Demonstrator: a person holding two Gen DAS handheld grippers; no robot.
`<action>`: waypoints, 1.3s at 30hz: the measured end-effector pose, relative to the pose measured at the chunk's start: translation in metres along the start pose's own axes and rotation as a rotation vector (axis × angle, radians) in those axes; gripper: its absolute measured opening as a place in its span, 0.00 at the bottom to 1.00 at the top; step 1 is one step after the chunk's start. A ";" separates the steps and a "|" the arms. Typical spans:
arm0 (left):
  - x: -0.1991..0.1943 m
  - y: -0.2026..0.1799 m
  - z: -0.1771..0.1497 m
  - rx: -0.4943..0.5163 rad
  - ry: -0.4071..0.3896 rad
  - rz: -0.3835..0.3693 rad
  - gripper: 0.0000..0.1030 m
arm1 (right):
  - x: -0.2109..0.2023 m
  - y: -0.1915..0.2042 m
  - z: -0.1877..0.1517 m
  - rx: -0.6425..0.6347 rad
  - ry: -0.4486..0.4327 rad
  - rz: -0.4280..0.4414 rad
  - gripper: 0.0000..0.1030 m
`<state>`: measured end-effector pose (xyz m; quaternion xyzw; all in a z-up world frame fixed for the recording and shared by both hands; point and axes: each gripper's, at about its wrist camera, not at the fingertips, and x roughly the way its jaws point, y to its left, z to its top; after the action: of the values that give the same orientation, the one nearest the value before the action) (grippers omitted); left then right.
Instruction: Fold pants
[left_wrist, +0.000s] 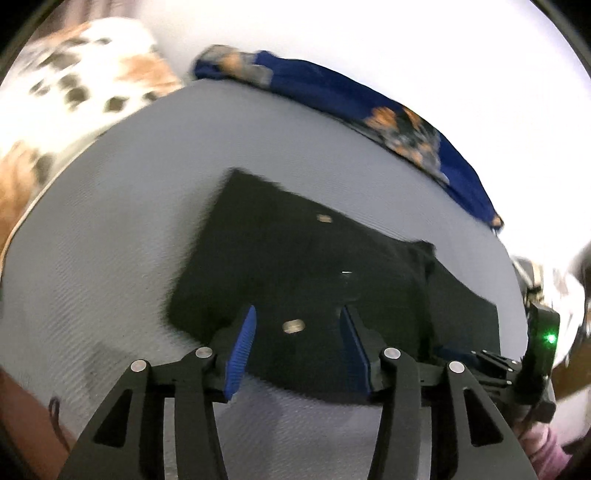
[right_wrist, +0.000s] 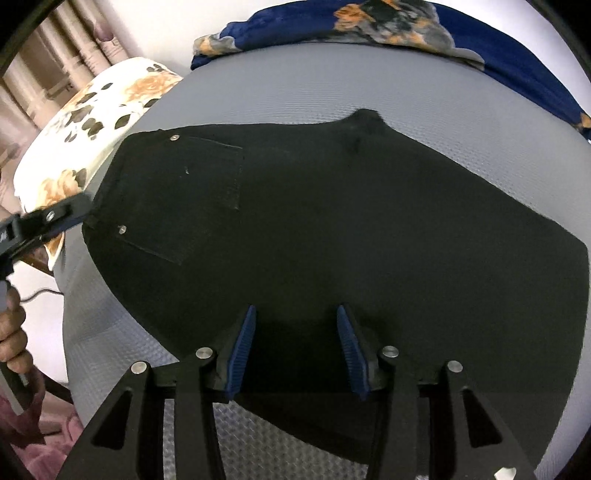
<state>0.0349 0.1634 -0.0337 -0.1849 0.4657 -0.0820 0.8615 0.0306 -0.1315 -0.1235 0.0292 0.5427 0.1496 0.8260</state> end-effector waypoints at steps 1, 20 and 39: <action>-0.003 0.009 -0.003 -0.022 -0.004 -0.004 0.49 | 0.001 0.002 0.002 -0.001 0.003 0.005 0.44; 0.040 0.090 -0.031 -0.368 0.053 -0.253 0.52 | 0.015 0.020 0.008 0.022 0.037 0.014 0.67; 0.041 0.088 -0.014 -0.234 -0.054 -0.334 0.36 | 0.017 0.025 0.007 0.024 0.032 -0.016 0.71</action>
<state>0.0435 0.2281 -0.1066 -0.3606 0.4114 -0.1641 0.8209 0.0376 -0.1019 -0.1305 0.0325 0.5577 0.1368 0.8181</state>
